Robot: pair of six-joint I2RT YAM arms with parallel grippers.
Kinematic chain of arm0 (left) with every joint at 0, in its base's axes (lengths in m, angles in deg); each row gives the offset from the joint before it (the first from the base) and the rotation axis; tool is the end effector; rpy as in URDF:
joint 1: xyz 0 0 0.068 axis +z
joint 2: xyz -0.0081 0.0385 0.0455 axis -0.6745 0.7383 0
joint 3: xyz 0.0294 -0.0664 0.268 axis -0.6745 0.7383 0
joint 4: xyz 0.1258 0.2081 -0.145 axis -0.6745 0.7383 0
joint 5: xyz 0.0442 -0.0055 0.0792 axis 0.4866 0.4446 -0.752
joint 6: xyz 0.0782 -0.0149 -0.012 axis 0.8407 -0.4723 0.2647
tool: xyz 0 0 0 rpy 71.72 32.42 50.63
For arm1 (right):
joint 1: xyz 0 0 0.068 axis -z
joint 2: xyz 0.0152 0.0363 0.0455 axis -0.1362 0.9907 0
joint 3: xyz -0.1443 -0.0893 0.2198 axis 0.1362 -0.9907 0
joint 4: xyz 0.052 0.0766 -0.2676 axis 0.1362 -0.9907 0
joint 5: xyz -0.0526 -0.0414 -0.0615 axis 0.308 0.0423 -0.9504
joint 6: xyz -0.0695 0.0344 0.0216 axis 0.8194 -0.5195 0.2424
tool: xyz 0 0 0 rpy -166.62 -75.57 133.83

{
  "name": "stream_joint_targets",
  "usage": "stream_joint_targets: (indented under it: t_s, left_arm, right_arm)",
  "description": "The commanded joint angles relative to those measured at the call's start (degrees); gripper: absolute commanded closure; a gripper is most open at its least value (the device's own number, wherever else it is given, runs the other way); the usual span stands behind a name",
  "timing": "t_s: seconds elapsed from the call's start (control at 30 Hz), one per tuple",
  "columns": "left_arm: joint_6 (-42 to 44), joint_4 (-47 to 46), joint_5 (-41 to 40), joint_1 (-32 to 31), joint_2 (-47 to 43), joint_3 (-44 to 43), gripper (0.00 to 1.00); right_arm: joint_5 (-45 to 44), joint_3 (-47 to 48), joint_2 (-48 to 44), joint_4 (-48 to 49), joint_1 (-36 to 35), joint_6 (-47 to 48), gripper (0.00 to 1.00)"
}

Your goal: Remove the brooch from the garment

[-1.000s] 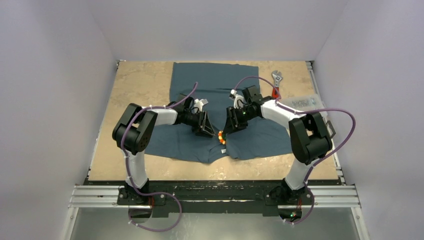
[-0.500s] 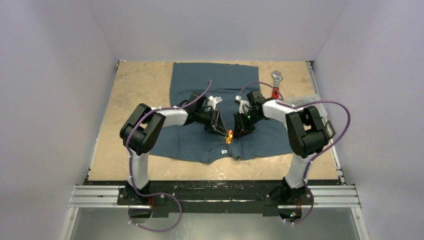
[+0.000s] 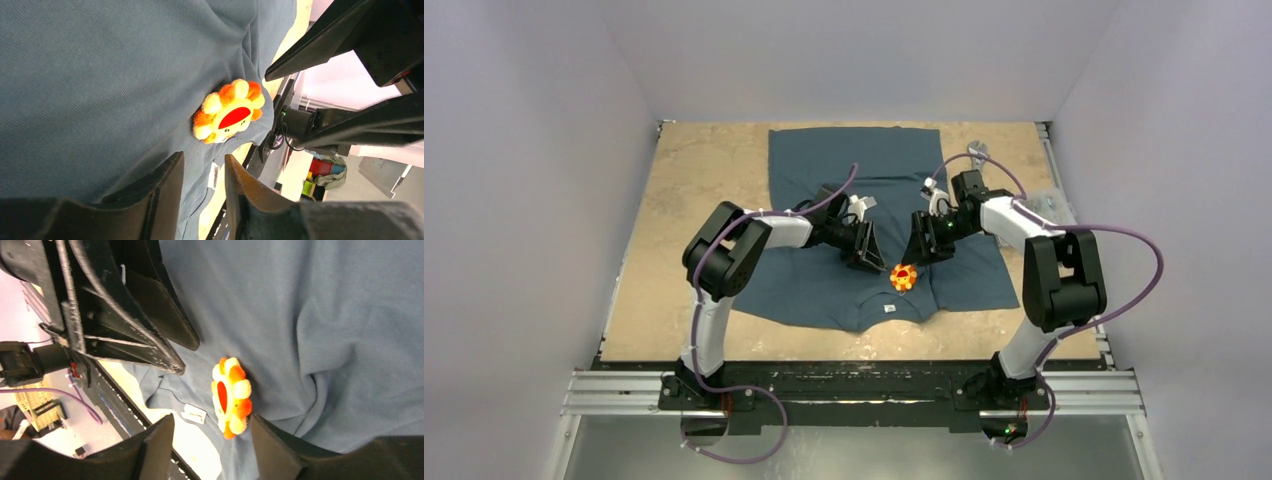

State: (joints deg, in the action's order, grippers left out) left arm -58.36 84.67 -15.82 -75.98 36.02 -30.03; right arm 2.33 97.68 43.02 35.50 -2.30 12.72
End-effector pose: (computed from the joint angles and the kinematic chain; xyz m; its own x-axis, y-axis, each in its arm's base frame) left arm 0.3475 -0.2951 0.0855 -0.9824 0.1522 -0.1081 0.1677 0.4659 -0.8688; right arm 0.3368 0.1066 0.1557 -0.9473 -0.1389 -0.2887 -0.2982 0.7116 0.6361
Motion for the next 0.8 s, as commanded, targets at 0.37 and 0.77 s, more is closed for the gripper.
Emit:
stream_joint_targets:
  t_s: [0.37, 0.77]
  left_arm:
    - [-1.5, -3.8, 1.0, -1.7, 0.7, -1.6, 0.56]
    - [-8.3, -12.1, 3.4, -3.1, 0.2, -2.1, 0.64]
  right_arm:
    - [-6.6, -1.9, 6.3, 1.3, -0.4, 4.3, 0.84]
    - [-4.7, -2.8, 10.0, 6.6, -2.2, 2.9, 0.87]
